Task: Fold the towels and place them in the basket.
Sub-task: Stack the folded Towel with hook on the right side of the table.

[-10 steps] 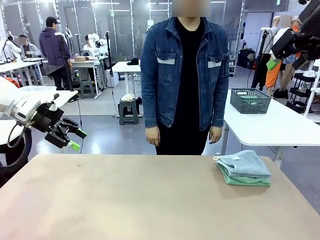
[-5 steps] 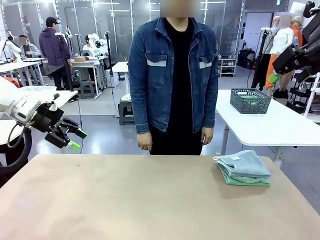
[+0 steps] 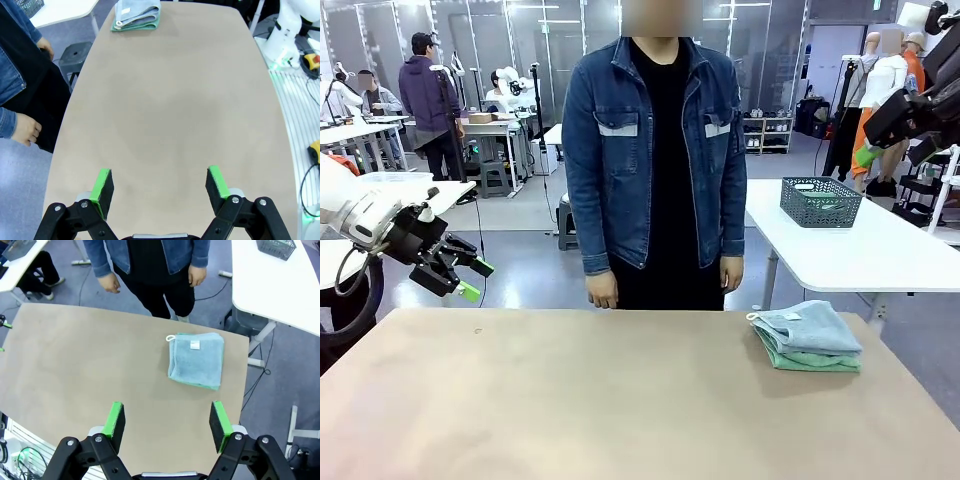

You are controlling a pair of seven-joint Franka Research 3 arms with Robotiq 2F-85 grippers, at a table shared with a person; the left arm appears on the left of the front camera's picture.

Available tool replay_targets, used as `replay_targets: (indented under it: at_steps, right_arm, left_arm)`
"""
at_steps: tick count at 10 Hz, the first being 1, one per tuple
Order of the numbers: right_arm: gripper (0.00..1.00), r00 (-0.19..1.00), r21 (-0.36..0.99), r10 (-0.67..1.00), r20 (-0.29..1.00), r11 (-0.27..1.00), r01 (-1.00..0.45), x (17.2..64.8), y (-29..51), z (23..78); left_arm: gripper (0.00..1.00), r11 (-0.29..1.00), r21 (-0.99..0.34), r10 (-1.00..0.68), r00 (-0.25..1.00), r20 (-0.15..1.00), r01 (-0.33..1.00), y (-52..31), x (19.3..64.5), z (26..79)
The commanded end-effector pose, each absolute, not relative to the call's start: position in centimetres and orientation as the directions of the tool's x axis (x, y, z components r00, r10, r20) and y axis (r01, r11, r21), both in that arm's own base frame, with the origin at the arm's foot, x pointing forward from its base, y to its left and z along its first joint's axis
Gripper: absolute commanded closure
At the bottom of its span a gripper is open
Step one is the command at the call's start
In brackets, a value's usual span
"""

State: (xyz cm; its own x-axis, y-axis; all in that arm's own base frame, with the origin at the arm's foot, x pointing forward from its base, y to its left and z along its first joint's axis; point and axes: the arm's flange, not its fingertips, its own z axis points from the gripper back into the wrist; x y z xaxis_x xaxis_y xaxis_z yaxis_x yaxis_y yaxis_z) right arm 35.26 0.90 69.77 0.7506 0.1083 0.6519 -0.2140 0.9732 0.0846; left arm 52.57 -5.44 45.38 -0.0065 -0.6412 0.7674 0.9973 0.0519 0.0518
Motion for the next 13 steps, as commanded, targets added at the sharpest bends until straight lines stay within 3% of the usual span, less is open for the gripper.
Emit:
replay_targets:
  at_steps: [1,13]
  right_arm:
    - [0.15,0.749,0.082,0.107,0.654,0.974,-0.212,35.13,0.77,69.82]
    - [0.15,0.749,0.082,0.107,0.654,0.974,-0.212,35.13,0.77,69.82]
  left_arm:
    - [0.06,0.052,0.055,-0.640,-0.009,0.768,0.997,-5.42,52.50,45.56]
    - [0.06,0.052,0.055,-0.640,-0.009,0.768,0.997,-5.42,52.50,45.56]
